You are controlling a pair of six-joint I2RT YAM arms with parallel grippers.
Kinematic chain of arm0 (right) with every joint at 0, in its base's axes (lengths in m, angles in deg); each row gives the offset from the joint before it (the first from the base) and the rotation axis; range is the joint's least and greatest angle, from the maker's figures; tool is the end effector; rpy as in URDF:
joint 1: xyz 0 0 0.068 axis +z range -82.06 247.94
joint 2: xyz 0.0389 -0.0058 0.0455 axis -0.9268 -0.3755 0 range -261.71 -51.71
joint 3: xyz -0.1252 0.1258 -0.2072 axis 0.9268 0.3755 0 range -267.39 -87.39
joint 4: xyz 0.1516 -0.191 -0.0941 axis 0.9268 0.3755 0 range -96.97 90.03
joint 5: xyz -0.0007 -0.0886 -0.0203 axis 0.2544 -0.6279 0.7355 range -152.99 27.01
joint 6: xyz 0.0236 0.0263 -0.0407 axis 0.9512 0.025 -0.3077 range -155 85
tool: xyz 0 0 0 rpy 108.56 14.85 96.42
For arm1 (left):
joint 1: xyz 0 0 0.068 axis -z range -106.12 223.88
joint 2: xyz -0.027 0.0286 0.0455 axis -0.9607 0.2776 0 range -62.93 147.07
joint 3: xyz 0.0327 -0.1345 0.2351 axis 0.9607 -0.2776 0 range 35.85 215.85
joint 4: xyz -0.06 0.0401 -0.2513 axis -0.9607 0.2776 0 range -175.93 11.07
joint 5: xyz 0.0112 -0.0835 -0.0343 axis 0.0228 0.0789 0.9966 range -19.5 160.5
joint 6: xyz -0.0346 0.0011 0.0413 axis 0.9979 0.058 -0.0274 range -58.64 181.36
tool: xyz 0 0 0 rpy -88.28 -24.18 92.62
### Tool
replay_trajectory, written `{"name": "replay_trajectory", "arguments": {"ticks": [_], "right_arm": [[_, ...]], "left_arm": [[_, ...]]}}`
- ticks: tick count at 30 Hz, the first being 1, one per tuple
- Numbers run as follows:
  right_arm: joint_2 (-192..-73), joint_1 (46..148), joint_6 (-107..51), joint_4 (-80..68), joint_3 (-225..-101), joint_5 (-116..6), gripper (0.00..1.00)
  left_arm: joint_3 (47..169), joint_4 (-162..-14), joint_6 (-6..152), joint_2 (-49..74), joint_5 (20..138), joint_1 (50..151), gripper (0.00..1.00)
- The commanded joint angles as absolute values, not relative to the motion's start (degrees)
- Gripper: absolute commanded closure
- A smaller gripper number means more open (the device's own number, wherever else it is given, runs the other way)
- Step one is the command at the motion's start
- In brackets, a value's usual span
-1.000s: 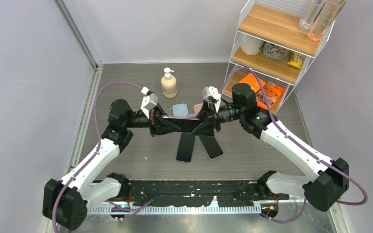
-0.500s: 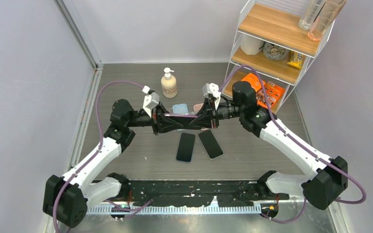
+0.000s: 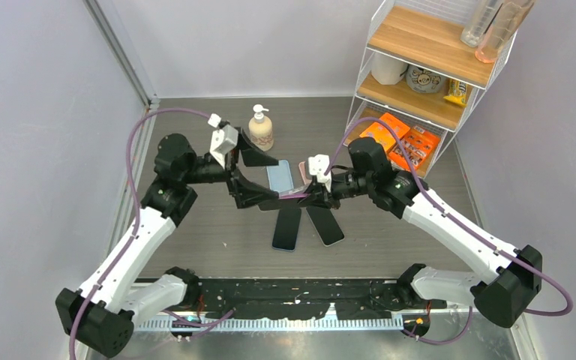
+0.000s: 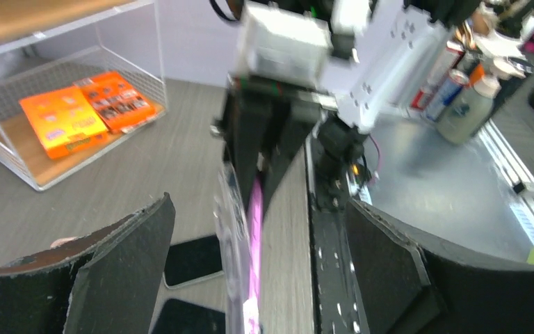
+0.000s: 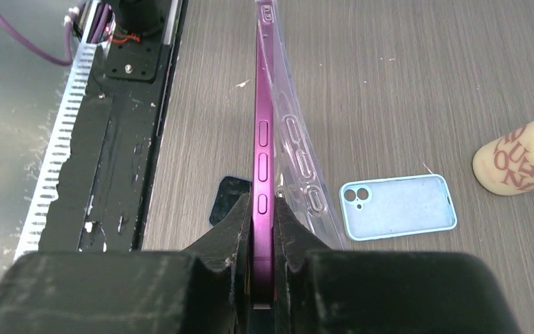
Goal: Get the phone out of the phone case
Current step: Remove the phone case from the phone.
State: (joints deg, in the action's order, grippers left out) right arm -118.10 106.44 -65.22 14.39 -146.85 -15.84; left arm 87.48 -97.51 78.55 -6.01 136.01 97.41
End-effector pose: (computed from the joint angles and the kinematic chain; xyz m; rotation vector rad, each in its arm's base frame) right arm 0.1803 0.1767 0.3390 -1.5207 1.3233 0.9332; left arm 0.1829 -0.1150 0.3816 1.0661 1.3232 -1.3684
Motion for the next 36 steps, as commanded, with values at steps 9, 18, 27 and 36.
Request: {"name": "replay_trajectory", "arguments": {"ticks": [9,18,27,36], "right_arm": [[-117.38,109.50,-70.66,14.21,-149.35,-20.13,0.95],[-116.85,109.70,-70.02,13.95,-149.05,-21.61,0.95],[-116.63,109.69,-70.04,13.90,-148.28,-21.51,0.95],[-116.25,109.64,-70.31,13.58,-147.13,-21.73,0.95]], "left_arm": [[103.26,-62.94,61.83,4.04,117.79,104.81,0.00],[104.58,-60.14,59.68,7.76,112.84,108.76,0.18],[106.42,-60.13,60.61,9.40,114.58,109.12,0.26],[107.21,-61.08,61.01,9.96,116.33,109.06,0.23]]}}
